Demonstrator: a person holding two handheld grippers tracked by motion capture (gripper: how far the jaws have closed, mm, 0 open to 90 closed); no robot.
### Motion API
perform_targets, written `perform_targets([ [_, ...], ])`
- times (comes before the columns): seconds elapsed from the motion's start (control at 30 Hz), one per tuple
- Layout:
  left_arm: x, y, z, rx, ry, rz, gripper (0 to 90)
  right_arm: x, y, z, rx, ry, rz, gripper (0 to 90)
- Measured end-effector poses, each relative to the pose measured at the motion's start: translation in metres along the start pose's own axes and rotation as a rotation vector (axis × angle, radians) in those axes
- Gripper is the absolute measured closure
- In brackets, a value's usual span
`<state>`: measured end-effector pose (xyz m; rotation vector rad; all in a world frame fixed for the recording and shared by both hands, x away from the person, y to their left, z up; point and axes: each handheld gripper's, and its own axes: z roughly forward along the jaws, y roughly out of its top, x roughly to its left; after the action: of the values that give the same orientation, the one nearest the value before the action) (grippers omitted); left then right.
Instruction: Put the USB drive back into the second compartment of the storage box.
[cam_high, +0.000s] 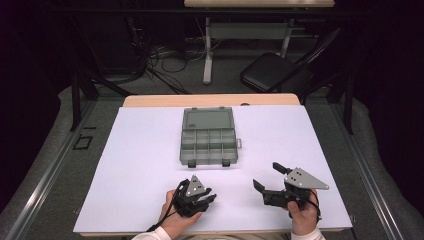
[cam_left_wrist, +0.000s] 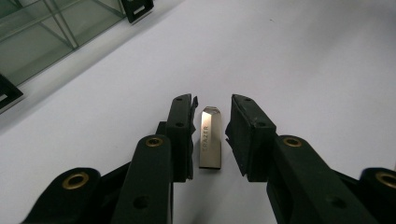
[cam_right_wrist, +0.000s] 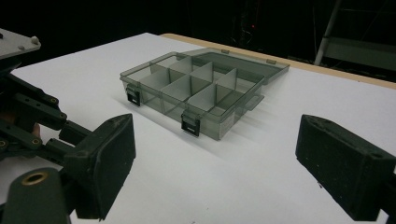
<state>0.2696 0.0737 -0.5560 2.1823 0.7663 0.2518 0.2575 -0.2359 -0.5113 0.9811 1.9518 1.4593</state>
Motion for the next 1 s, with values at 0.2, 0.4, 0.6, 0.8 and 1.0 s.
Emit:
perform_targets([
  [0.2,-0.0021,-0.0005,0.0033,0.015,0.004,0.012,71.3,-0.0002,-0.0004,0.0008,-0.001,0.004,0.001,12.0],
  [0.4,-0.0028,-0.0012,0.0044,0.018,0.021,0.023,73.2,-0.0004,-0.0005,0.0007,0.001,0.004,0.0,12.1],
  [0.6,-0.0072,-0.0021,0.0067,0.036,0.029,0.054,74.1,-0.0005,-0.0006,0.0011,0.0,0.003,-0.001,12.3],
  [0.8,-0.0064,-0.0025,0.0076,0.043,0.041,0.058,75.4,-0.0004,-0.0007,0.0012,0.002,0.004,-0.006,12.4],
  [1.0,-0.0068,-0.0026,0.0081,0.042,0.032,0.051,77.0,-0.0006,-0.0005,0.0008,0.004,0.005,-0.005,12.4],
])
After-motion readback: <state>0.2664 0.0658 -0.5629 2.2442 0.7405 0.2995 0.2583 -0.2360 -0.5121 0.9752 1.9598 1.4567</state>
